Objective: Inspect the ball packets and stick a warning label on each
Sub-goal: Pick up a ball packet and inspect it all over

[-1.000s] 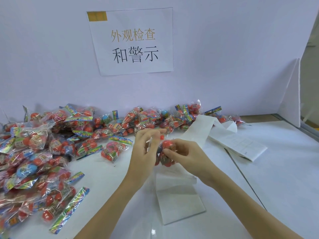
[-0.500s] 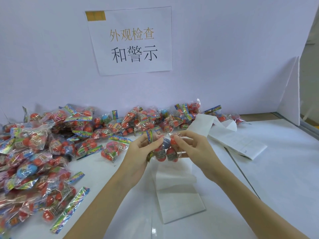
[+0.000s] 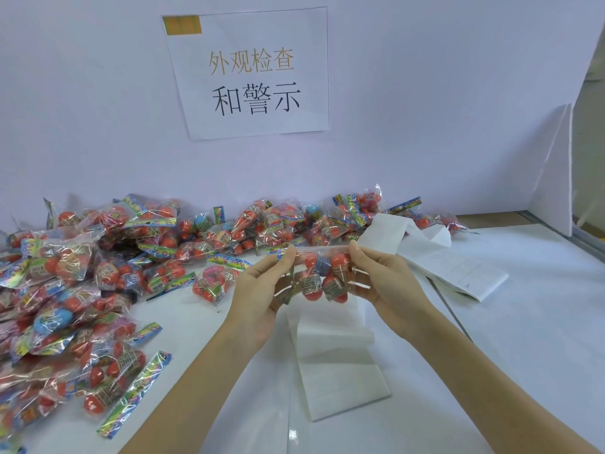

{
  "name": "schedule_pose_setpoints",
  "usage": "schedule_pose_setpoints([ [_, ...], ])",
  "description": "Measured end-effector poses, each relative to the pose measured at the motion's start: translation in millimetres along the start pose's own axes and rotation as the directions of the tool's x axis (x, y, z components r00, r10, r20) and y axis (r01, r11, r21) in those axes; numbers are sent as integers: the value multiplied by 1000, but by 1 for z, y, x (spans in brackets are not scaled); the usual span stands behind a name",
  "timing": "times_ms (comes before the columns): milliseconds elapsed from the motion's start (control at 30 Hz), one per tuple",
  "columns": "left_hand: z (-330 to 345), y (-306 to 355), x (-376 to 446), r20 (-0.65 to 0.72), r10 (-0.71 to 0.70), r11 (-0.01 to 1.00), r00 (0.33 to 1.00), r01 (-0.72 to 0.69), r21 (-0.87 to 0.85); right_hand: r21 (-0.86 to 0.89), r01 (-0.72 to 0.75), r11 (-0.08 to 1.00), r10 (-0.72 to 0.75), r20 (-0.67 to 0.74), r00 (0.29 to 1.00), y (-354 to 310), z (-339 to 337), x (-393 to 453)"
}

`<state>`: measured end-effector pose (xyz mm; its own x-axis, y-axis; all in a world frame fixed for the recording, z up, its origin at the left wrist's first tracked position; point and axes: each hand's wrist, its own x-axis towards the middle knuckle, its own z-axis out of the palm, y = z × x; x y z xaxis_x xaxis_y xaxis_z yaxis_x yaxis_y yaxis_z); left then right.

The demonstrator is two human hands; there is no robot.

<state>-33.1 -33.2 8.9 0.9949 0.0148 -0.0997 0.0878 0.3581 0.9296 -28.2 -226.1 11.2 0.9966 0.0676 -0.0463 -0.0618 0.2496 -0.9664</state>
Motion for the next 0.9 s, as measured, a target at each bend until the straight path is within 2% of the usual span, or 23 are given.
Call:
schedule_pose_setpoints([
  [100,0,-4,1,3,45,999,999,-45,17,-60,42,997,-42,0,999,-2,-1,0],
  [167,-2,-3,2,-8,61,997,998,-61,-54,-54,-11,998,15,89,996,-3,-3,0],
  [233,-5,-1,3,-15,79,995,997,-79,-61,-70,-44,997,52,120,991,-4,-4,0],
  [400,-5,-2,4,31,125,983,992,-128,134,-191,79,978,-80,2,997,-7,-9,1],
  [500,0,-6,1,151,196,925,969,-234,298,-281,121,952,-104,75,992,-6,-8,-1],
  [567,4,-11,-1,161,220,903,962,-263,339,-324,150,934,-115,126,985,-5,-6,-3],
  [733,1,-9,0,53,289,905,956,-291,312,-360,217,908,-191,106,976,-5,-4,-2],
  [900,1,-4,1,30,252,942,967,-252,223,-349,252,903,-243,70,968,-1,-5,-1],
])
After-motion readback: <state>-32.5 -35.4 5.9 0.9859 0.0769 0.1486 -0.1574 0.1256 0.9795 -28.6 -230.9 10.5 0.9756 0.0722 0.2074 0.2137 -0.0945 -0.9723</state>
